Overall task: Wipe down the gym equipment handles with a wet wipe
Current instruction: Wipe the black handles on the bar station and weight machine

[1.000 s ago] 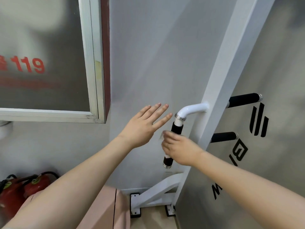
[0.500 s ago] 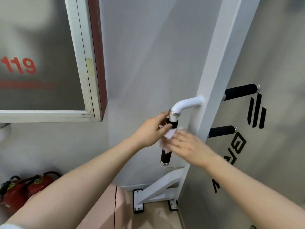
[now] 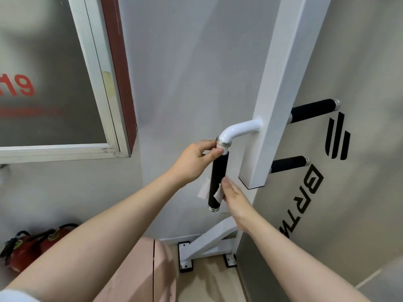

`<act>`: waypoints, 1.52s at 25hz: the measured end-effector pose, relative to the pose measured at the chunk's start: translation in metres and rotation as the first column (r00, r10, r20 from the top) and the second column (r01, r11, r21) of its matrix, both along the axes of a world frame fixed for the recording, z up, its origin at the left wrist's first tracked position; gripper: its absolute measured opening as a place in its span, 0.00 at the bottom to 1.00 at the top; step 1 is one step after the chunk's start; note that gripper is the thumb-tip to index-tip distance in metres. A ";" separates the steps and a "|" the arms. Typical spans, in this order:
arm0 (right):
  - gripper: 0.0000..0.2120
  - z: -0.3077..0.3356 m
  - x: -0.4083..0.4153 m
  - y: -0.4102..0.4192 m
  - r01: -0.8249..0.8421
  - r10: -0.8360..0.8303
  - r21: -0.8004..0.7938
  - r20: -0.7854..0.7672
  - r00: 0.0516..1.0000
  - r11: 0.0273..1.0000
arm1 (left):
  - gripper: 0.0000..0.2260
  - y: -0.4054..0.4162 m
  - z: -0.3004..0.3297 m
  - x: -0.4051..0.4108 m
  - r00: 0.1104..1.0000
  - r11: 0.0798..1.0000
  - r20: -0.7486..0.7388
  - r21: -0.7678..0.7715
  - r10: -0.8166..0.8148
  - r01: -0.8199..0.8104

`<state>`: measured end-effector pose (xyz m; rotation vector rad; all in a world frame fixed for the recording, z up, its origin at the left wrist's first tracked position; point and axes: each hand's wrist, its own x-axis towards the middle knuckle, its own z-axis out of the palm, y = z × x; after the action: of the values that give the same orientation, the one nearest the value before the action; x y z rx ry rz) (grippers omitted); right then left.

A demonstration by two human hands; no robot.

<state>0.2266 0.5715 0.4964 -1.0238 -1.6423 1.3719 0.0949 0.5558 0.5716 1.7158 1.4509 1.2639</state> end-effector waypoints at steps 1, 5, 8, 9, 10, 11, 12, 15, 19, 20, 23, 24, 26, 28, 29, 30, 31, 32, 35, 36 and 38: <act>0.15 0.006 0.001 0.006 -0.032 0.031 -0.017 -0.033 0.999 0.999 | 0.09 0.001 0.000 -0.002 1.000 1.000 -0.009 0.003 0.003 -0.003; 0.21 0.032 -0.002 0.022 -0.092 0.069 -0.052 -0.341 0.937 0.994 | 0.07 0.006 -0.001 -0.005 1.000 1.000 -0.010 0.005 -0.011 0.011; 0.17 -0.009 0.003 -0.002 -0.166 0.091 -0.238 -0.296 0.951 0.957 | 0.09 0.005 -0.004 -0.002 0.995 0.998 0.078 -0.012 -0.055 0.056; 0.13 -0.011 0.006 -0.010 -0.174 0.112 -0.244 -0.247 0.962 0.954 | 0.09 0.003 -0.004 -0.001 0.991 0.997 0.108 -0.010 -0.078 0.080; 0.15 -0.007 0.009 -0.006 -0.155 0.117 -0.176 -0.208 0.971 0.972 | 0.10 0.003 -0.003 -0.001 0.988 0.996 0.124 -0.006 -0.092 0.093; 0.20 0.004 0.011 0.003 -0.133 0.120 -0.078 -0.159 0.980 0.988 | 0.09 0.004 -0.003 -0.001 0.987 0.995 0.132 -0.006 -0.096 0.098; 0.25 0.019 0.010 0.011 -0.116 0.118 0.025 -0.086 0.989 0.993 | 0.09 0.006 -0.003 -0.001 0.986 0.995 0.135 -0.008 -0.094 0.095; 0.27 0.029 0.002 0.015 -0.017 -0.011 0.267 0.106 0.994 0.964 | 0.10 0.008 -0.002 -0.002 0.989 0.998 0.135 -0.002 -0.055 0.056; 0.07 -0.023 -0.009 -0.008 0.151 -0.200 0.167 0.333 0.921 0.974 | 0.09 0.010 -0.006 -0.002 0.993 0.999 0.114 -0.023 -0.021 0.024; 0.08 -0.021 -0.013 -0.003 0.197 -0.230 0.138 0.292 0.928 0.971 | 0.09 0.010 -0.006 -0.003 0.995 1.000 0.095 -0.023 -0.018 0.021; 0.11 0.000 -0.026 0.009 0.339 -0.353 0.168 0.058 0.934 0.926 | 0.08 0.013 -0.008 -0.004 0.996 1.000 0.082 -0.023 -0.016 0.018; 0.11 -0.004 -0.028 0.008 0.359 -0.370 0.177 0.032 0.929 0.916 | 0.07 0.013 -0.008 -0.005 0.996 1.000 0.087 -0.021 -0.019 0.021; 0.12 -0.028 -0.027 -0.001 0.337 -0.348 0.111 0.092 0.933 0.935 | 0.07 0.014 -0.009 -0.004 0.994 0.999 0.103 -0.013 -0.032 0.034; 0.13 -0.050 -0.025 -0.005 0.268 -0.261 -0.007 0.205 0.943 0.963 | 0.06 0.015 -0.009 -0.004 0.992 0.998 0.114 -0.004 -0.059 0.060; 0.13 -0.048 -0.024 0.000 0.254 -0.243 -0.023 0.226 0.943 0.967 | 0.06 0.014 -0.009 -0.004 0.990 0.998 0.126 -0.001 -0.069 0.070; 0.12 -0.039 -0.025 0.007 0.259 -0.254 -0.001 0.202 0.946 0.966 | 0.07 0.016 -0.011 -0.005 0.987 0.997 0.144 0.006 -0.071 0.071; 0.09 -0.024 -0.027 0.013 0.260 -0.264 0.043 0.132 0.956 0.965 | 0.07 0.018 -0.011 -0.005 0.985 0.998 0.159 0.015 -0.064 0.062; 0.08 -0.007 -0.029 0.019 0.252 -0.255 0.080 0.028 0.966 0.964 | 0.07 0.020 -0.012 -0.006 0.986 0.999 0.162 0.022 -0.048 0.045; 0.11 0.042 -0.027 0.028 0.153 -0.105 0.142 -0.299 0.949 0.978 | 0.11 0.022 -0.011 -0.008 0.960 0.994 0.262 -0.018 -0.098 0.106; 0.12 0.043 -0.024 0.028 0.117 -0.066 0.141 -0.323 0.944 0.983 | 0.13 0.023 -0.010 -0.008 0.942 0.986 0.306 -0.052 -0.136 0.160; 0.11 0.026 -0.018 0.024 0.044 -0.028 0.079 -0.187 0.982 0.996 | 0.12 0.023 -0.008 -0.009 0.944 0.971 0.289 -0.127 -0.158 0.202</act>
<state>0.2086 0.5957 0.5222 -0.8468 -1.5221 1.3225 0.0854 0.5790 0.5634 1.4658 1.1677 1.2032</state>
